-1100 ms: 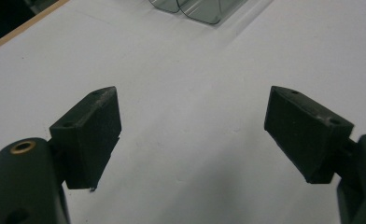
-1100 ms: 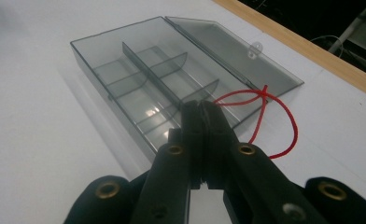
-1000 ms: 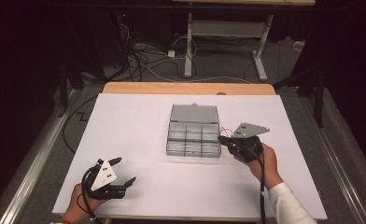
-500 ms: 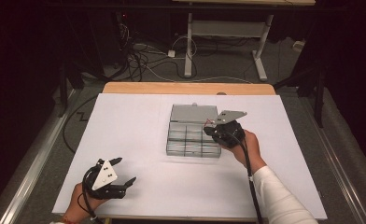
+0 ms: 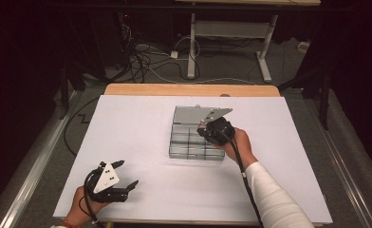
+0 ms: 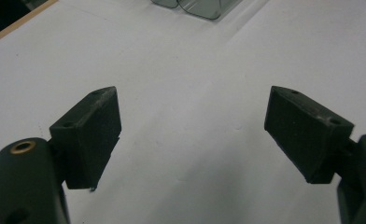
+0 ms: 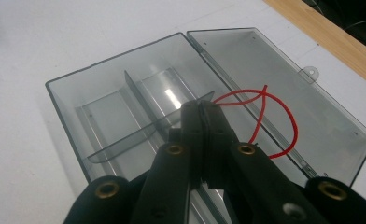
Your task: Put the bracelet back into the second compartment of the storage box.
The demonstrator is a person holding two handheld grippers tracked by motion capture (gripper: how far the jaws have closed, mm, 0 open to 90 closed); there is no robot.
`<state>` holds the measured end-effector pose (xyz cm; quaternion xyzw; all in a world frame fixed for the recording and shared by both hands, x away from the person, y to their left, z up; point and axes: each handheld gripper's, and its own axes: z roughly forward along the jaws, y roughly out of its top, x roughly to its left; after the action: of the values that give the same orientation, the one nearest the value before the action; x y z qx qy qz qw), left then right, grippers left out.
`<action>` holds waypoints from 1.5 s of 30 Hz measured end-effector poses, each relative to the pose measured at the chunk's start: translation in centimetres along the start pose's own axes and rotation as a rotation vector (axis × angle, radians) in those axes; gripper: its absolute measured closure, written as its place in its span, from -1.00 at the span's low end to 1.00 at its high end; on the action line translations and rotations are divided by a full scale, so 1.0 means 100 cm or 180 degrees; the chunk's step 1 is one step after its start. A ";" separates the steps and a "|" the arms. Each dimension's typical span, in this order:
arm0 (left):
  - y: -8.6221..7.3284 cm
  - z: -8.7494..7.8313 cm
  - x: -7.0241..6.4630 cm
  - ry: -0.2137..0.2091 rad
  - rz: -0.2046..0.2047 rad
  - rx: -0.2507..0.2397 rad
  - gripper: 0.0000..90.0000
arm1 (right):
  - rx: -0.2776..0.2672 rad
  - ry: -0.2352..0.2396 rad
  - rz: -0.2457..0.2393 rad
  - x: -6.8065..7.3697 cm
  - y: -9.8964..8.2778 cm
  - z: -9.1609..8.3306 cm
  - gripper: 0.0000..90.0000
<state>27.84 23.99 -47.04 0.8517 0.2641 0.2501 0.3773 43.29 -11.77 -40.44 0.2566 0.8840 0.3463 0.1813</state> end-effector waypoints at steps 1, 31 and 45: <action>0.000 0.000 0.000 -0.0002 0.0010 0.0005 -0.60 | 0.0022 -0.0007 -0.0008 0.001 0.001 0.002 1.00; 0.000 0.001 0.001 -0.0031 0.0053 -0.0007 -0.60 | 0.0420 -0.0069 -0.0061 0.004 0.005 0.038 0.91; -0.001 0.002 0.000 -0.0033 0.0059 0.0005 -0.60 | 0.0329 -0.0106 -0.0022 0.003 0.005 0.031 0.86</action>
<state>27.96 23.97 -47.17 0.8557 0.2544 0.2490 0.3756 44.76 -9.68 -42.27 0.2683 0.8984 0.2952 0.1837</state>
